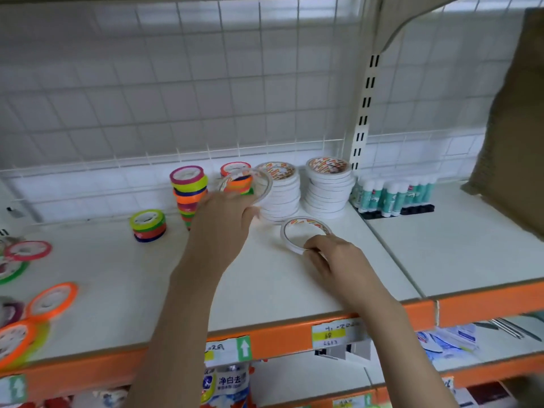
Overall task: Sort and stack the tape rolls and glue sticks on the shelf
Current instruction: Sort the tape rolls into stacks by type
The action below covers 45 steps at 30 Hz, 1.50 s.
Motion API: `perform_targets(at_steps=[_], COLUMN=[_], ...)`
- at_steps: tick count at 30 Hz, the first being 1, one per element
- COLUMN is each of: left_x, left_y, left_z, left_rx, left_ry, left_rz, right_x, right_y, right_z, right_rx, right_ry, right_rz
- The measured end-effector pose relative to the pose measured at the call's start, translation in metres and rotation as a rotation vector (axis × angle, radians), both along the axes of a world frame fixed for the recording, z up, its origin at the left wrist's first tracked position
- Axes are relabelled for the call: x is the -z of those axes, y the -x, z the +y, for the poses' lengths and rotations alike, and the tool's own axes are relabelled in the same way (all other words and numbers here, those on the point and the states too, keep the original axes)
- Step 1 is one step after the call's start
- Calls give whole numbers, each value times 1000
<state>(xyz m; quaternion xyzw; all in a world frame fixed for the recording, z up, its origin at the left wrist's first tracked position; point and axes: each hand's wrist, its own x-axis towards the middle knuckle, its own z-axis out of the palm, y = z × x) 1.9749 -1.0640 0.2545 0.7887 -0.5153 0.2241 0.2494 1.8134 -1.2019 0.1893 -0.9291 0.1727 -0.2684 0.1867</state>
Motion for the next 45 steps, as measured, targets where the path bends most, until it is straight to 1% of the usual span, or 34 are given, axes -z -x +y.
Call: perform_targets(at_steps=[2,4,9,12,15,20,22,24,26,30,33,38,42,45], left_x=[-15,-26,-30,-29,-31,-32,-30,-27,-21,6,39,82,87,93], left_y=[-4,-11,-35,-39,-37,-33,-33,-33,-29,-12,4,11,8,7], left_z=[-28,-56,-98,-105,-106,-103,-102,-100,-96,-75,-54,-32,-33,-34], left_rx=[32,14,-24,-72,-112,-88,-83,-77,-62,-54,-95,-201,-243,-275], left_ry=[-18,-84,-201,-297,-365,-420,-415,-353,-267,-43,52,-61,-66,-172], left_rz=[-65,-85,12,67,82,144,189,217,188,67,82,230,314,343], right_x=[2,3,4,5,7,4,3,1,-2,-10,-19,-37,-56,-67], right_y=[9,19,39,44,45,41,38,36,35,30,24,9,-13,-33], right_z=[-10,-19,-36,-44,-47,-47,-47,-46,-45,-45,-46,-55,-67,-83], right_rx=[28,56,91,112,111,103,96,85,73,47,23,-15,8,84], right_ry=[-5,-8,-6,-2,-16,-12,2,15,20,49,76,115,136,163], right_rz=[0,-2,-2,-3,-1,-29,-51,-73,-99,-158,-194,-226,-263,-231])
